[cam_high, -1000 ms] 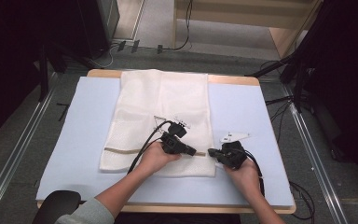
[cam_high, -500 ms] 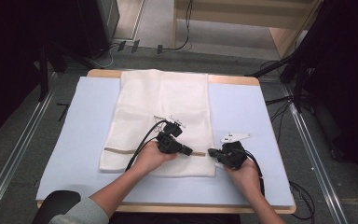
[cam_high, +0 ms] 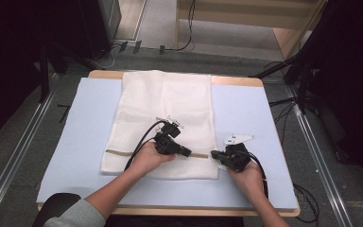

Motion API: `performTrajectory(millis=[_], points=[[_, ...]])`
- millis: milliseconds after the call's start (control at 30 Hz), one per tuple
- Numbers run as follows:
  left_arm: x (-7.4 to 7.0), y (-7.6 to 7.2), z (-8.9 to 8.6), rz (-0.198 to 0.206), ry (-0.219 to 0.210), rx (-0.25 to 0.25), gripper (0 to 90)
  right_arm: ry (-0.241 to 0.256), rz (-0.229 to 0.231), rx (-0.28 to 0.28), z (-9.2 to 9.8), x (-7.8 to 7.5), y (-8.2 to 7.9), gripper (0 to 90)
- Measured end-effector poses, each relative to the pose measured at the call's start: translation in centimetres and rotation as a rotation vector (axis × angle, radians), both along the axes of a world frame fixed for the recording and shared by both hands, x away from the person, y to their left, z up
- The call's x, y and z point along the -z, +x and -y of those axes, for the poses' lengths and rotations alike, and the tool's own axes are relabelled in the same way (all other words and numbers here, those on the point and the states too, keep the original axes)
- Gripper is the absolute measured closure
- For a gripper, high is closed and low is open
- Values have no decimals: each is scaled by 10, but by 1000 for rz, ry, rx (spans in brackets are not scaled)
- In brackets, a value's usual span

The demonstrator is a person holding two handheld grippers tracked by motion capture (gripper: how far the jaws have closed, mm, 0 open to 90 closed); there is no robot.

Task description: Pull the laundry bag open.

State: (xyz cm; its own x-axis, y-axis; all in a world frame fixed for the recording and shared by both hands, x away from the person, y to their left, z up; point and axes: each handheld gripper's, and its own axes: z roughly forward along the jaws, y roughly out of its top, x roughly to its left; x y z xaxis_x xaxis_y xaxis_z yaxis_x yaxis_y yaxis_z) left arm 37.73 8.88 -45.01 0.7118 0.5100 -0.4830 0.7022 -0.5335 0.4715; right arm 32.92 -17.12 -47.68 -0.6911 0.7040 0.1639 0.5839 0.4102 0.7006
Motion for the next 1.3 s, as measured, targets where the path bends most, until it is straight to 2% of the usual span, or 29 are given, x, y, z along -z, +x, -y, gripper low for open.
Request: performTrajectory(millis=[167,233,500,600,767,900,1033,1233,1300], points=[[-1,2,-8,-18,-7,-5,888,-3,0,3,0,0,0,900],[-2,1,-8,-5,-1,-3,888,-3,1,2,0,0,0,900],[-6,2,-19,-13,5,-10,888,-3,2,3,0,0,0,900],[-8,2,-23,-1,7,-12,888,-5,3,2,0,0,0,900],[-8,0,-26,-2,4,-2,888,-5,0,6,-1,0,-1,900],[-9,2,-31,-19,-7,-12,888,-3,-1,3,0,0,0,900],[-10,0,-32,-6,2,-12,888,-3,-2,3,0,0,0,900],[-10,2,-41,-31,-10,-26,888,-4,0,2,0,0,0,900],[-11,1,-43,-23,-7,-28,888,-4,0,2,0,0,0,900]])
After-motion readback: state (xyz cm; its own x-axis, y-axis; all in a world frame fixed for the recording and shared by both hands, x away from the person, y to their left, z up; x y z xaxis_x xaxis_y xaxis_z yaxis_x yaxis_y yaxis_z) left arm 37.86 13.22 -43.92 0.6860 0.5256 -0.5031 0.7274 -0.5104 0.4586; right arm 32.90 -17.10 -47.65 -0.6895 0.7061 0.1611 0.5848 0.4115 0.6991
